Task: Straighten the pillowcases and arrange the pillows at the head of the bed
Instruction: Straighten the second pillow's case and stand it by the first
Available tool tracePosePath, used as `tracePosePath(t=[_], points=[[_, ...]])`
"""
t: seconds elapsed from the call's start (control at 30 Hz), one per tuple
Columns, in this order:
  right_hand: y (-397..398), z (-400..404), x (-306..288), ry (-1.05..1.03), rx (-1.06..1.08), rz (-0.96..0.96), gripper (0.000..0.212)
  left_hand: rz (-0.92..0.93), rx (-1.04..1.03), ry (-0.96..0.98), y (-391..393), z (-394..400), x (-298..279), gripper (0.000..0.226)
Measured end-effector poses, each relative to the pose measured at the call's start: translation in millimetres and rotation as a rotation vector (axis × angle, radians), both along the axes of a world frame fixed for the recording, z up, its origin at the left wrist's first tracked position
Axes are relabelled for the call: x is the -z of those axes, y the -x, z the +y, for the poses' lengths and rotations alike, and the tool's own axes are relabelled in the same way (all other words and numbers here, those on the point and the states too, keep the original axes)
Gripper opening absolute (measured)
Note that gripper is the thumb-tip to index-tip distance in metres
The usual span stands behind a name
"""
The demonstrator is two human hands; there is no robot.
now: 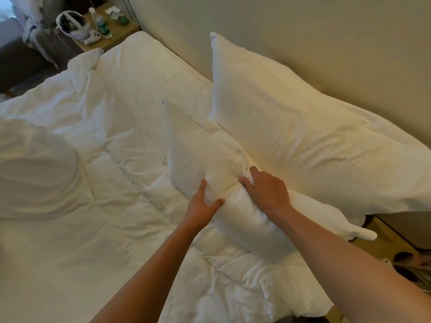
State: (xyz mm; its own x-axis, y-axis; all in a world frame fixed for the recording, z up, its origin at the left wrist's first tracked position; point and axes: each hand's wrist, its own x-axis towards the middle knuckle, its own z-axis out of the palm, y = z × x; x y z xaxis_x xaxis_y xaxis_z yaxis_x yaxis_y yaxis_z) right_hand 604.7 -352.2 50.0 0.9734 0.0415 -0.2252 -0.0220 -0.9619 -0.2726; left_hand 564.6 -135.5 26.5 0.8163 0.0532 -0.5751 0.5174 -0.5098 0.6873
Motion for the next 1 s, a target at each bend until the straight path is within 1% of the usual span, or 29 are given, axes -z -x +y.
tracePosePath(t=[0.07,0.13,0.2,0.3,0.37,0.43,0.53,0.63,0.73,0.87,0.93,1.0], points=[[1,-2,-1,-0.120,0.034,0.005,0.036,-0.011,-0.022,0.013,4,-10,2,0.108],[7,-9,-7,-0.252,0.091,0.037,0.038,-0.041,-0.032,0.003,8,-23,1,0.112],[17,-26,-15,-0.314,0.142,0.037,0.043,-0.076,-0.016,0.002,9,-40,-2,0.114],[26,-73,-24,-0.318,0.218,-0.022,0.038,-0.100,0.074,0.008,1,-77,-4,0.116],[20,-102,-30,-0.294,0.257,-0.051,0.039,-0.091,0.122,0.004,-12,-109,-3,0.116],[4,-121,-33,-0.276,0.265,-0.084,0.039,-0.082,0.115,0.023,-30,-138,0,0.116],[-22,-130,-35,-0.297,0.255,-0.156,0.039,-0.109,0.118,0.022,-62,-154,4,0.115],[-34,-133,-31,-0.329,0.269,-0.182,0.039,-0.151,0.141,0.010,-81,-150,8,0.115],[-23,-122,-22,-0.404,0.261,-0.107,0.034,-0.138,0.132,0.014,-65,-133,11,0.117],[9,-89,-12,-0.536,0.241,-0.036,0.035,-0.154,0.003,0.035,-21,-99,13,0.121],[19,-68,-16,-0.606,0.225,-0.021,0.037,-0.167,-0.062,0.056,-7,-82,8,0.124],[24,-49,-26,-0.666,0.200,-0.009,0.040,-0.177,-0.080,0.077,-1,-66,-1,0.125]])
